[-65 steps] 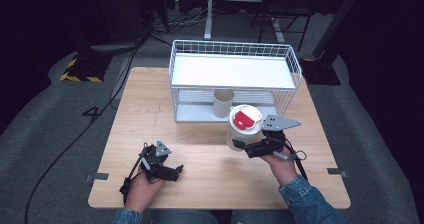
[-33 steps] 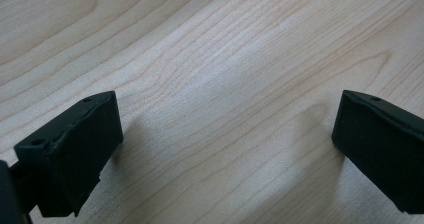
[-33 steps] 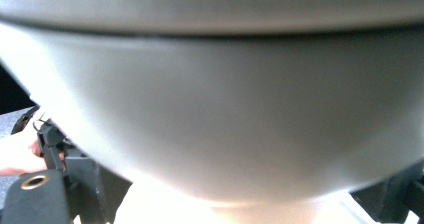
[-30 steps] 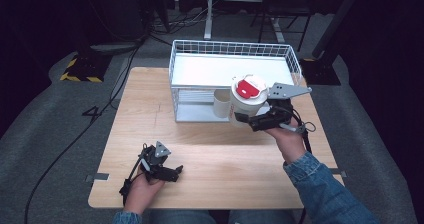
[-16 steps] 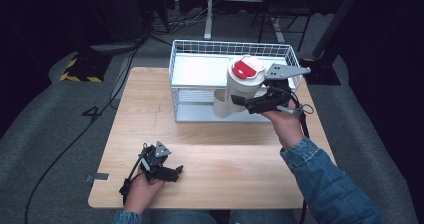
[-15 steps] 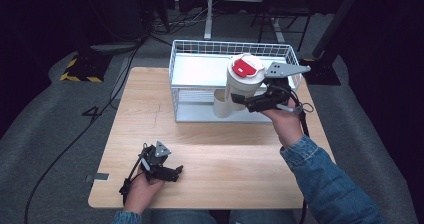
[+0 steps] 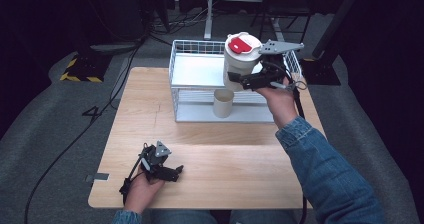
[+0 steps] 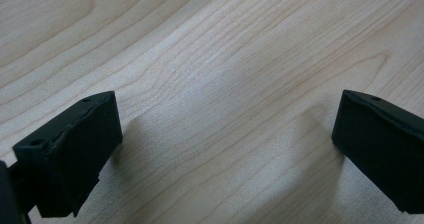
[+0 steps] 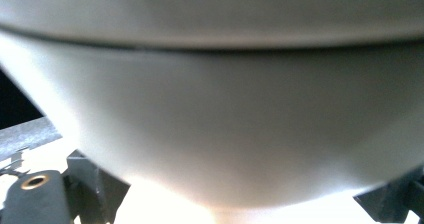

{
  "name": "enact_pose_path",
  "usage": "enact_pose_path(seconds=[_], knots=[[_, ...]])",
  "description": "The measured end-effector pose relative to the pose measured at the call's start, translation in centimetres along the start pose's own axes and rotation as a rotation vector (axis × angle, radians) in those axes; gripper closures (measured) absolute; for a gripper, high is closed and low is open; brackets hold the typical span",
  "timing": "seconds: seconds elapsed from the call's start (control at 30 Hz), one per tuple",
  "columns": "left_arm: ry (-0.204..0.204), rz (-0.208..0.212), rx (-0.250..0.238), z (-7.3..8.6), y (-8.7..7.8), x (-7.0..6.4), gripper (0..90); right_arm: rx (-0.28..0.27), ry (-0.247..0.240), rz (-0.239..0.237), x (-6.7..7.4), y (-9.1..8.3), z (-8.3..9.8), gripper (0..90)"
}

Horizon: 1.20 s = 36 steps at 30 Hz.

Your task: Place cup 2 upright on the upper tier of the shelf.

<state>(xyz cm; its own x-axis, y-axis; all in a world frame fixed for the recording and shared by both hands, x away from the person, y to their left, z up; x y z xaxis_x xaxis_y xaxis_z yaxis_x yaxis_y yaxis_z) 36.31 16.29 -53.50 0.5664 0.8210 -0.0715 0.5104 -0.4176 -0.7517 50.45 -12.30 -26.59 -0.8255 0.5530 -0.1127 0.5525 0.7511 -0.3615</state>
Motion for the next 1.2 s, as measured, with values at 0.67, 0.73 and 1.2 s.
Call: enact_pose_path(seconds=[0.67,0.73,1.2], knots=[[-0.001,0.001,0.0,0.0,0.0,0.0,0.3,0.055,0.004,0.12,-4.6,3.4,-0.7,12.3],[-0.001,-0.001,-0.001,0.0,0.0,0.0,0.2,0.054,0.017,0.122,-5.0,3.7,-0.6,12.3],[-0.002,0.002,-0.005,0.0,0.0,0.0,0.2,0.08,0.121,0.131,-7.5,4.6,1.3,12.3]])
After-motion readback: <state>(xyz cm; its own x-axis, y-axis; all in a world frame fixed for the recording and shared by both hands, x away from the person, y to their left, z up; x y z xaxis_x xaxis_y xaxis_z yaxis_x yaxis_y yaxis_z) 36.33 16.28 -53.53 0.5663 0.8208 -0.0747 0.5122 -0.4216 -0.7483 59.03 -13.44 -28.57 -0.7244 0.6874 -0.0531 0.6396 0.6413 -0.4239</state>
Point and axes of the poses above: each handheld gripper's, and its own axes: y roughly forward along the jaws, z roughly out of its underside, x roughly to its left, the point moved 4 cm from there along y, roughly forward along the jaws, and after that the axes turned 5 degrees about -y, right-handed, at the moved point
